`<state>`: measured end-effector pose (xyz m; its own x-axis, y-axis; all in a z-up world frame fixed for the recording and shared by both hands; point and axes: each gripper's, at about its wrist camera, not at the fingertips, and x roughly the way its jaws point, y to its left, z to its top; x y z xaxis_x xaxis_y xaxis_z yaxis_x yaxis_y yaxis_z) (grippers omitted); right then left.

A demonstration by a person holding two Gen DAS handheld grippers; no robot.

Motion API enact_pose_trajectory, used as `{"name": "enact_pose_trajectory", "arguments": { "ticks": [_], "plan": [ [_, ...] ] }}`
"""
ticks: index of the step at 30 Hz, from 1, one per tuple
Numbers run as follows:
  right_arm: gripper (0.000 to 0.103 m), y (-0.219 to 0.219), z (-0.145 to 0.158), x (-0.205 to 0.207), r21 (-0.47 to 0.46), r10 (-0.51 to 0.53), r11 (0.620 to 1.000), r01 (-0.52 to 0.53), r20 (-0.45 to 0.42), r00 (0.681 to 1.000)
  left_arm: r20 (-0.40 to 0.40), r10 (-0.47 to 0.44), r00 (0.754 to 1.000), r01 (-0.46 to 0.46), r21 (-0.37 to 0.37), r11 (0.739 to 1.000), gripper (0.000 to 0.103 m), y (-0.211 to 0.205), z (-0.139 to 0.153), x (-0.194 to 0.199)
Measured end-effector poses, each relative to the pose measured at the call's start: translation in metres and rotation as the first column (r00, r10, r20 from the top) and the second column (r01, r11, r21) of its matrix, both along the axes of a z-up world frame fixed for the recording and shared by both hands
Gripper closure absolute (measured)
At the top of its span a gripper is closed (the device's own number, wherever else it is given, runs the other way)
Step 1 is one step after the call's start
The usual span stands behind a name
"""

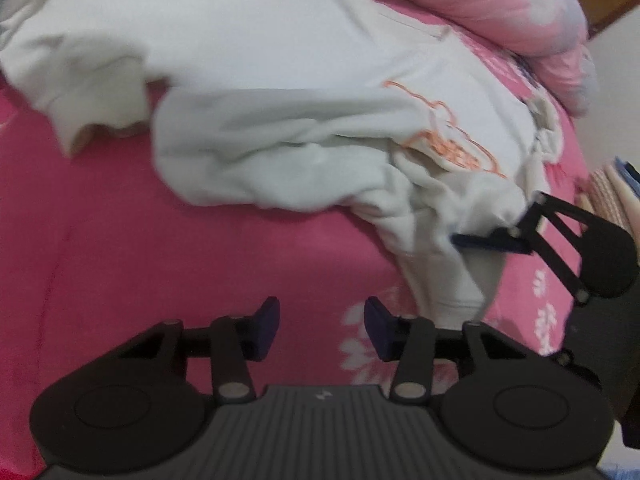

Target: Fold clothes

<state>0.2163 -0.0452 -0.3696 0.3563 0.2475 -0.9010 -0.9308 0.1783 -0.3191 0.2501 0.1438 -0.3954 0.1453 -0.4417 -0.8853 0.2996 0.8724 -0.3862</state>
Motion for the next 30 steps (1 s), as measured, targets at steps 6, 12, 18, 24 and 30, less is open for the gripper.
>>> {"name": "enact_pose_trajectory", "arguments": {
  "ticks": [6, 12, 18, 24, 30],
  "plan": [
    [0.070, -0.008, 0.012, 0.016, 0.104, -0.173, 0.979, 0.178, -0.058, 0.983, -0.004, 0.023, 1.000, -0.023, -0.047, 0.999, 0.055, -0.014, -0.005, -0.003],
    [0.089, -0.040, 0.039, 0.029, 0.219, -0.354, 0.901, 0.373, -0.126, 0.927, 0.029, 0.035, 0.999, -0.034, -0.030, 0.999, 0.055, -0.025, -0.006, -0.010],
    [0.092, -0.097, 0.062, 0.058, 0.338, -0.590, 0.656, 0.675, -0.329, 0.738, 0.057, 0.019, 0.998, -0.019, 0.002, 1.000, 0.055, -0.032, -0.004, -0.014],
    [0.093, -0.160, 0.058, 0.061, 0.328, -0.694, 0.364, 0.872, -0.529, 0.489, 0.065, 0.001, 0.998, -0.002, 0.018, 1.000, 0.055, -0.042, -0.004, -0.018],
    [0.093, -0.199, 0.023, 0.057, 0.225, -0.677, 0.118, 0.967, -0.695, 0.244, 0.053, 0.007, 0.999, -0.008, 0.030, 1.000, 0.053, -0.050, -0.009, -0.015]
  ]
}}
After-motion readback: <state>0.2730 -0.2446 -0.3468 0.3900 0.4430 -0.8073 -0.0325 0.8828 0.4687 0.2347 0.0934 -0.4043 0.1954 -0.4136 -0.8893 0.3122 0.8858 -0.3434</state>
